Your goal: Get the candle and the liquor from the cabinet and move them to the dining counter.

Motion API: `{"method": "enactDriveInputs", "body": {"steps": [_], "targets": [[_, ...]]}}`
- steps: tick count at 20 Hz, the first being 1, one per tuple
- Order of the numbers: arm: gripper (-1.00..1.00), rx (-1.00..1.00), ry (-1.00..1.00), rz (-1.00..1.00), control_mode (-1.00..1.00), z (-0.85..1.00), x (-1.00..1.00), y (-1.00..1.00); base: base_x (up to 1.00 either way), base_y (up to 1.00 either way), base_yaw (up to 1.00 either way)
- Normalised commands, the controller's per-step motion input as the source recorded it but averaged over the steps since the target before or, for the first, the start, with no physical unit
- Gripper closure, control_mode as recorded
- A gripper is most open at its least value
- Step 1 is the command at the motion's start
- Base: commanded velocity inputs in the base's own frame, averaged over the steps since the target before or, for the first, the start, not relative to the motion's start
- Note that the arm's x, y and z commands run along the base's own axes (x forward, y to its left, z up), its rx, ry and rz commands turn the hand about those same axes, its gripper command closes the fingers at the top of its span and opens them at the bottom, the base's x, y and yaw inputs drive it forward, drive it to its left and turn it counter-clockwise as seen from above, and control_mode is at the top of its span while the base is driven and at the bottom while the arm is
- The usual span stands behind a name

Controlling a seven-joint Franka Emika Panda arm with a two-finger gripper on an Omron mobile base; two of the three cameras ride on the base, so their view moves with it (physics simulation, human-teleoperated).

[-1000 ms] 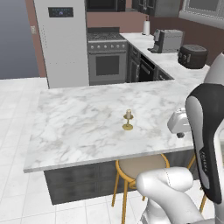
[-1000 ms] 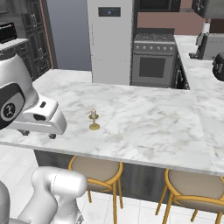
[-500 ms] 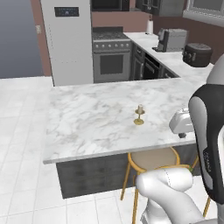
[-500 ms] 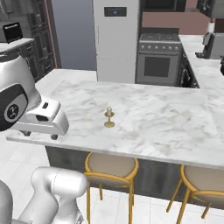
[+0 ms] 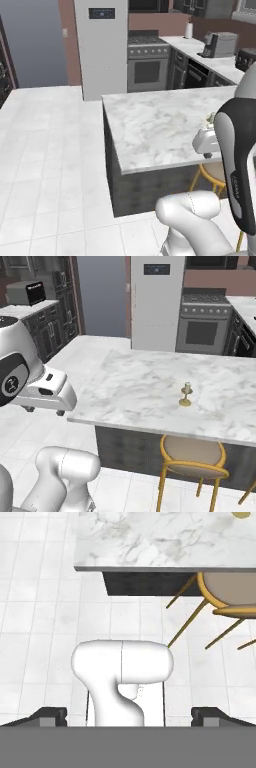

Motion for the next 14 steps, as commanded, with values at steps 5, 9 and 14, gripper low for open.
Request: {"method": "enactDriveInputs", "body": {"steps": [5,9,14], "targets": [[-1.0,0.0,0.0,0.0,1.0,0.0,0.0,0.0,-0.04,1.0,0.0],[-1.0,0.0,0.0,0.0,1.0,0.0,0.0,0.0,-0.01,1.0,0.0],[-1.0,0.0,0.0,0.0,1.0,0.0,0.0,0.0,0.0,1.0,0.0]]}}
